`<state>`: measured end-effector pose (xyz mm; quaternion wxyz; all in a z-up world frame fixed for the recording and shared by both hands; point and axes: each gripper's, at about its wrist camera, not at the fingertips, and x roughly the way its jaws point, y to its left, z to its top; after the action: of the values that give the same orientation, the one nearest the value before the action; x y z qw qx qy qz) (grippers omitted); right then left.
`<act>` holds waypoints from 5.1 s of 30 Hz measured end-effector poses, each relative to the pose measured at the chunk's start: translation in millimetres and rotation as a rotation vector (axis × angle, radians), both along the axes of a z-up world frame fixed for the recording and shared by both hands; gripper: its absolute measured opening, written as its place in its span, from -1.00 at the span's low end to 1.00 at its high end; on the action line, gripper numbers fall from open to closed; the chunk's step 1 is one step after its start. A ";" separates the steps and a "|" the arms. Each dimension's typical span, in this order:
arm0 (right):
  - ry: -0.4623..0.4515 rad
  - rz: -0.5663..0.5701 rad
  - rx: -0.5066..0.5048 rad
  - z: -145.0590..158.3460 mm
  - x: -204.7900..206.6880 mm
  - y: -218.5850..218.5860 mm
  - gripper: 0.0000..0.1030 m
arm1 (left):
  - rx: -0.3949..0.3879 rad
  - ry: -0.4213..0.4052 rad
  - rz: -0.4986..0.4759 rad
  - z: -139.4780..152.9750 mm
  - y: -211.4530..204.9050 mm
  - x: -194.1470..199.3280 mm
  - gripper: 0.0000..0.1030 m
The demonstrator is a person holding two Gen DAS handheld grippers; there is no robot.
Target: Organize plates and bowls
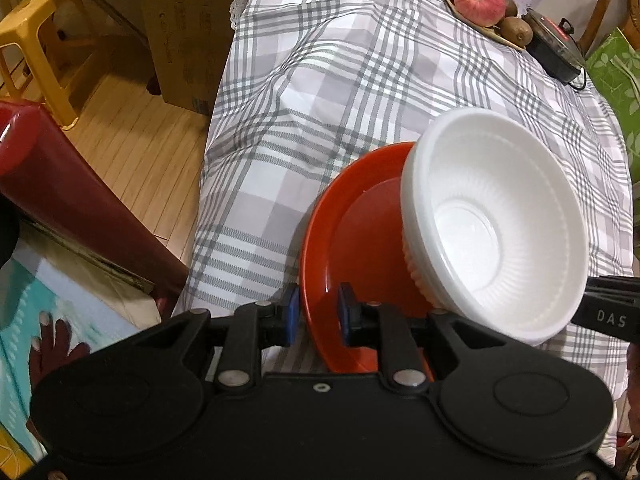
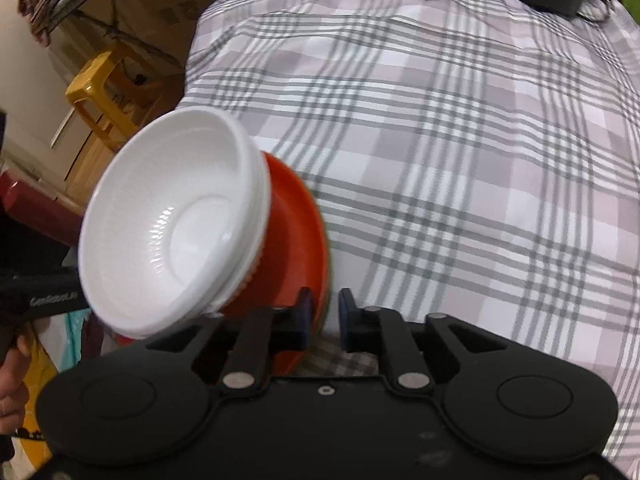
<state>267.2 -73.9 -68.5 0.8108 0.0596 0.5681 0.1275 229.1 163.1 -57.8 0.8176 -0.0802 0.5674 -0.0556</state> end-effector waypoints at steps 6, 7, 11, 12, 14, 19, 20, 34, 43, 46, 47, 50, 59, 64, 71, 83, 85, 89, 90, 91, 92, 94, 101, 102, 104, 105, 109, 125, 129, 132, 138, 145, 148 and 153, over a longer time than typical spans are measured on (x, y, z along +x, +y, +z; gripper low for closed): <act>-0.038 0.053 -0.035 2.3 -5.2 8.8 -0.77 | 0.029 -0.027 -0.012 0.9 -5.8 -4.9 -0.49; -0.034 0.050 -0.029 2.3 -5.5 7.0 -0.77 | 0.033 -0.029 -0.019 1.5 -7.4 -6.2 -0.49; -0.028 0.042 -0.032 4.1 -8.3 -1.2 -0.77 | 0.023 -0.023 -0.032 0.6 -13.5 -7.0 -0.50; -0.030 0.043 -0.040 4.3 -9.7 -5.3 -0.77 | 0.024 -0.025 -0.040 0.4 -17.0 -8.2 -0.50; -0.034 0.040 -0.050 4.7 -11.8 -10.5 -0.77 | 0.027 -0.031 -0.051 -0.3 -24.5 -10.6 -0.49; -0.039 0.026 -0.069 4.4 -18.4 -34.3 -0.76 | 0.028 -0.039 -0.085 -1.8 -49.1 -16.2 -0.49; -0.038 0.022 -0.073 4.4 -20.0 -39.2 -0.76 | 0.028 -0.040 -0.093 -1.9 -54.1 -16.4 -0.49; -0.051 -0.074 -0.086 -1.7 -31.4 -108.5 -0.74 | 0.055 -0.048 -0.156 -4.0 -118.7 -11.8 -0.48; -0.073 -0.103 -0.067 -4.2 -39.4 -109.8 -0.68 | 0.095 -0.069 -0.139 -3.5 -126.2 -22.4 -0.49; -0.084 -0.131 -0.063 -1.1 -48.5 -111.7 -0.65 | 0.083 -0.065 -0.112 -2.3 -122.9 -30.7 -0.49; -0.093 -0.139 -0.061 0.6 -52.7 -112.7 -0.60 | 0.085 -0.068 -0.104 -1.5 -122.1 -34.3 -0.49; -0.116 -0.177 -0.058 7.2 -68.1 -115.7 -0.39 | 0.080 -0.095 -0.085 4.9 -119.4 -48.4 -0.48; -0.247 -0.256 -0.018 36.0 -136.3 -114.1 -0.30 | 0.149 -0.246 -0.080 34.8 -137.0 -105.5 -0.49; -0.360 -0.303 -0.023 56.7 -181.4 -111.4 -0.17 | 0.153 -0.307 -0.076 49.8 -147.9 -135.7 -0.49; -0.516 -0.324 -0.043 85.6 -239.7 -101.6 0.02 | 0.180 -0.402 -0.071 67.9 -164.7 -177.2 -0.49; -0.663 -0.312 -0.050 108.4 -310.7 -87.0 0.03 | 0.206 -0.505 -0.060 82.2 -172.8 -230.1 -0.49; -0.665 -0.322 -0.043 109.0 -316.3 -85.3 0.03 | 0.211 -0.518 -0.055 83.3 -173.3 -236.0 -0.49; -0.646 -0.349 -0.045 104.4 -319.5 -83.1 0.03 | 0.222 -0.530 -0.062 80.3 -174.2 -243.2 -0.49; -0.638 -0.358 -0.046 102.1 -317.7 -83.9 0.03 | 0.218 -0.527 -0.068 79.3 -174.3 -243.9 -0.48; -0.632 -0.366 -0.043 100.5 -317.4 -84.1 0.03 | 0.212 -0.525 -0.072 78.3 -174.4 -244.4 -0.48; -0.626 -0.373 -0.040 99.2 -317.6 -84.3 0.03 | 0.205 -0.522 -0.070 77.4 -174.3 -245.1 -0.48; -0.612 -0.384 -0.040 96.5 -317.8 -84.9 0.03 | 0.196 -0.517 -0.066 76.0 -173.5 -246.5 -0.48; -0.588 -0.378 -0.049 94.3 -315.6 -85.8 0.03 | 0.187 -0.515 -0.065 74.6 -172.4 -248.1 -0.48; -0.592 -0.377 -0.055 94.6 -315.7 -84.8 0.03 | 0.186 -0.517 -0.065 74.3 -172.1 -248.3 -0.48; -0.601 -0.373 -0.068 96.3 -316.0 -83.8 0.03 | 0.181 -0.514 -0.066 74.1 -170.9 -248.0 -0.48; -0.604 -0.369 -0.071 96.8 -316.3 -83.2 0.03 | 0.180 -0.512 -0.067 74.0 -170.7 -248.0 -0.48; -0.602 -0.363 -0.069 97.5 -315.8 -82.4 0.03 | 0.179 -0.509 -0.065 73.5 -170.2 -247.3 -0.48; -0.613 -0.356 -0.082 99.6 -315.9 -80.8 0.03 | 0.184 -0.533 -0.065 77.0 -171.2 -249.9 -0.48; -0.617 -0.353 -0.084 100.2 -315.8 -79.7 0.03 | 0.185 -0.538 -0.065 78.9 -171.2 -250.2 -0.48; -0.620 -0.353 -0.083 100.8 -315.7 -80.0 0.03 | 0.182 -0.539 -0.065 79.7 -171.1 -250.0 -0.48; -0.619 -0.344 -0.084 101.5 -315.4 -79.4 0.03 | 0.183 -0.543 -0.065 80.0 -171.7 -250.6 -0.48; -0.621 -0.343 -0.085 102.0 -315.9 -78.5 0.03 | 0.184 -0.543 -0.067 79.7 -172.1 -251.0 -0.48; -0.620 -0.342 -0.086 102.1 -315.3 -79.1 0.03 | 0.183 -0.541 -0.070 80.4 -171.7 -251.5 -0.48; -0.619 -0.340 -0.086 102.2 -315.1 -79.2 0.03 | 0.184 -0.538 -0.076 80.1 -171.3 -250.8 -0.48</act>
<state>-47.8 -153.1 33.7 0.9560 0.0774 0.2821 -0.0215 -21.6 -8.1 22.2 0.9400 0.0332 0.3354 -0.0539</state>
